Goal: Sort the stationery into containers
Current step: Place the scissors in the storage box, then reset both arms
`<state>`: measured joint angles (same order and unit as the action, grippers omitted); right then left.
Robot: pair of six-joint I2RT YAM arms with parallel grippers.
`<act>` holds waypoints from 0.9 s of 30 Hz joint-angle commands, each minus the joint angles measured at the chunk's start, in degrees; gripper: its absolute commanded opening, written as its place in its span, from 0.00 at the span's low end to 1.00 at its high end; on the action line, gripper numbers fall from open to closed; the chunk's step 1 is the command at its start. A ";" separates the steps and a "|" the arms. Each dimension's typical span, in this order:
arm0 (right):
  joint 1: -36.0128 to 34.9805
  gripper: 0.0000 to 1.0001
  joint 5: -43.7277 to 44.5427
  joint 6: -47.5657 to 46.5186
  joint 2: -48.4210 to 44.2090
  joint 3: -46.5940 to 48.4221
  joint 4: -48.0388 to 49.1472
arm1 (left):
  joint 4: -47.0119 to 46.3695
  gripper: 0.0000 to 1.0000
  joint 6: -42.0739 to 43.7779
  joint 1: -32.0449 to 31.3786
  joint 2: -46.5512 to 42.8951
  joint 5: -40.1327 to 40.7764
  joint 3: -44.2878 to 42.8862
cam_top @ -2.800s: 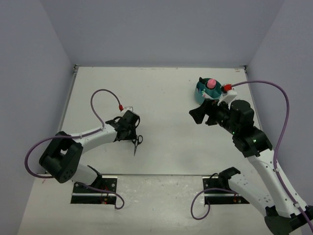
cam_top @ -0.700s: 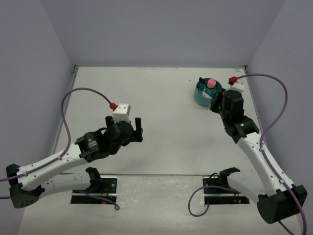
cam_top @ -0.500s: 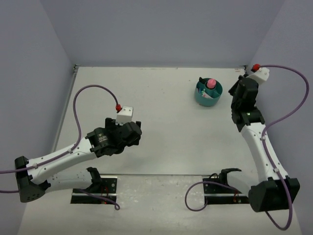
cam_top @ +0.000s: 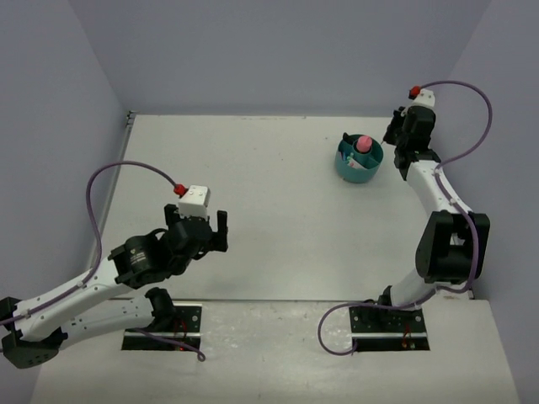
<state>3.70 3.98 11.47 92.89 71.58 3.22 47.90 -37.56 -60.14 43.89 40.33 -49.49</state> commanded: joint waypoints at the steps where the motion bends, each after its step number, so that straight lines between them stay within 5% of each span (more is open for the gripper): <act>1: 0.07 0.02 -3.79 -3.29 4.13 3.54 3.57 | -4.48 1.00 2.55 0.02 -2.58 -0.85 1.04; 10: 0.16 0.15 -3.33 -5.40 9.15 3.83 4.70 | -4.98 1.00 3.49 0.02 -0.91 -1.92 1.20; 19: 0.16 0.53 -1.96 -2.67 6.91 1.27 4.33 | -4.84 1.00 3.72 0.02 -1.18 -1.66 0.97; 27: 0.16 0.56 -0.64 3.18 -3.42 0.25 1.77 | -2.40 1.00 0.78 0.02 -1.48 3.19 -0.09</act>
<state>3.77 1.21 9.98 98.59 71.73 4.20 45.03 -35.46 -60.14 42.54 38.60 -48.77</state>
